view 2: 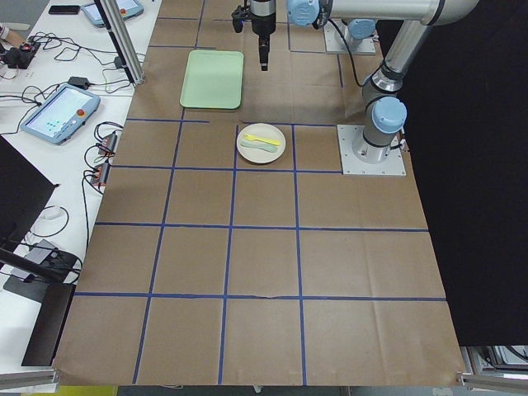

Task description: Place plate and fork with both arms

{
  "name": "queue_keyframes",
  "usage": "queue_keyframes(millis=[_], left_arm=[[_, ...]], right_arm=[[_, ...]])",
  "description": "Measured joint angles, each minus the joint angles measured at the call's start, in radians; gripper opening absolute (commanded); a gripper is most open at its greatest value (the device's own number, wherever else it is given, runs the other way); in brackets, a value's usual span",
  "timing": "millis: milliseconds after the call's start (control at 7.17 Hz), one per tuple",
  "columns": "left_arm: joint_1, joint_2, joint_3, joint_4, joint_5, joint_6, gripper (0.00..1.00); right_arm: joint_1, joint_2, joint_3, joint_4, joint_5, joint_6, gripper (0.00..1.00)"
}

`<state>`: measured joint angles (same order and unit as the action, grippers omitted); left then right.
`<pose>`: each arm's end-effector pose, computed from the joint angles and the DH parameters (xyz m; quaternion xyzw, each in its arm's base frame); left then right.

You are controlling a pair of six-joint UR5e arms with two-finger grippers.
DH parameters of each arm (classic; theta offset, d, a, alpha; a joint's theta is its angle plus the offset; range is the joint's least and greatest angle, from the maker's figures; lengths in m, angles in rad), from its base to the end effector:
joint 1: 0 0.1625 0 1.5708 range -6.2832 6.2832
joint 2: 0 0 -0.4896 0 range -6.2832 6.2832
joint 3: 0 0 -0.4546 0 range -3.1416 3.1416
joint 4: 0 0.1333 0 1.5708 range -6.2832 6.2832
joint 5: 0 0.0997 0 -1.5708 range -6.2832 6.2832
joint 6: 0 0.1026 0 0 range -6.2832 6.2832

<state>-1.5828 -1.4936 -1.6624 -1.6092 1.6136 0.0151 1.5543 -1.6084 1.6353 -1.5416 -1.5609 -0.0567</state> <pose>-0.1350 -0.5094 0.5365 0.0141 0.9993 0.0264 0.0214 0.1256 -0.5320 0.5315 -0.0200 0.9994 0.0278 0.0060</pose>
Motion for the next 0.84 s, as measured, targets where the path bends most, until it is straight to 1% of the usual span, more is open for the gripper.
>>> queue_keyframes(millis=[837], left_arm=[[0.012,0.003,0.007,0.000,0.006,-0.004,1.00]], right_arm=[[-0.002,0.000,0.000,0.000,-0.008,0.000,1.00]])
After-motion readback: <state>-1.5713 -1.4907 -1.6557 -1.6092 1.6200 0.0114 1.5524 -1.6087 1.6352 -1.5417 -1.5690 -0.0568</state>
